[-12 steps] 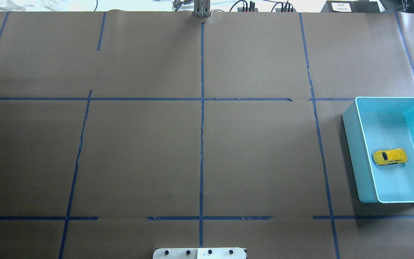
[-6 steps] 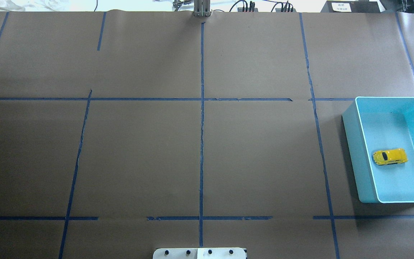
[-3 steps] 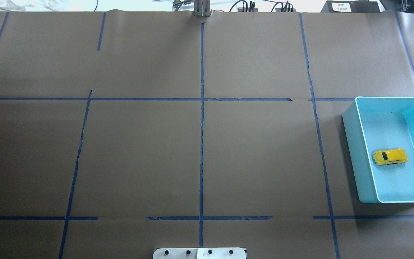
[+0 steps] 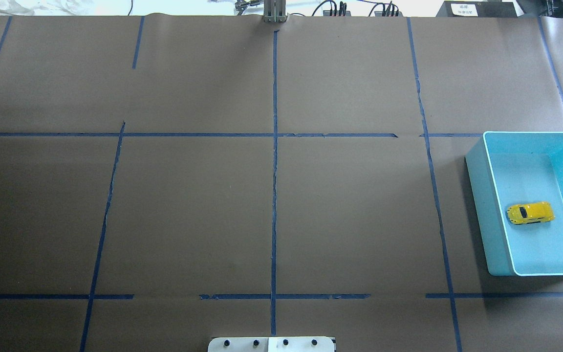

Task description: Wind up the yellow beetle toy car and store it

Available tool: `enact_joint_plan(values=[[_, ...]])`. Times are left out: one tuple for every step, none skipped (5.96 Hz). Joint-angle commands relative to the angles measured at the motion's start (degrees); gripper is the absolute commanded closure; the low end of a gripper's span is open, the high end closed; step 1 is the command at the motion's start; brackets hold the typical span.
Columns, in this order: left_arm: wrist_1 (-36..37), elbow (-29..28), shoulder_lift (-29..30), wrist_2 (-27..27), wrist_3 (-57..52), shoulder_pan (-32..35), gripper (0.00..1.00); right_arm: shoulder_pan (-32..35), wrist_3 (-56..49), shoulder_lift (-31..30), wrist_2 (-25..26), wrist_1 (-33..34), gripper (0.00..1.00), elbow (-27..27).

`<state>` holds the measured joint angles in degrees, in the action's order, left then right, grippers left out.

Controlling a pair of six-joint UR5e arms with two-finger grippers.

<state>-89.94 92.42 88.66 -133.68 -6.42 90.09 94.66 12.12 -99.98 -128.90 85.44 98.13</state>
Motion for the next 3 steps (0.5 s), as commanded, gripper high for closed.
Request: enact_joint_plan(values=[[-0.06, 0.04, 0.03, 0.0, 0.0, 0.0, 0.0, -0.01, -0.34, 0.05, -0.65, 0.08, 0.0, 0.04], [-0.06, 0.04, -0.06, 0.0, 0.0, 0.0, 0.0, -0.01, -0.25, 0.05, -0.65, -0.09, 0.0, 0.04], [-0.06, 0.04, 0.03, 0.0, 0.0, 0.0, 0.0, -0.01, -0.25, 0.14, -0.65, -0.18, 0.0, 0.13]])
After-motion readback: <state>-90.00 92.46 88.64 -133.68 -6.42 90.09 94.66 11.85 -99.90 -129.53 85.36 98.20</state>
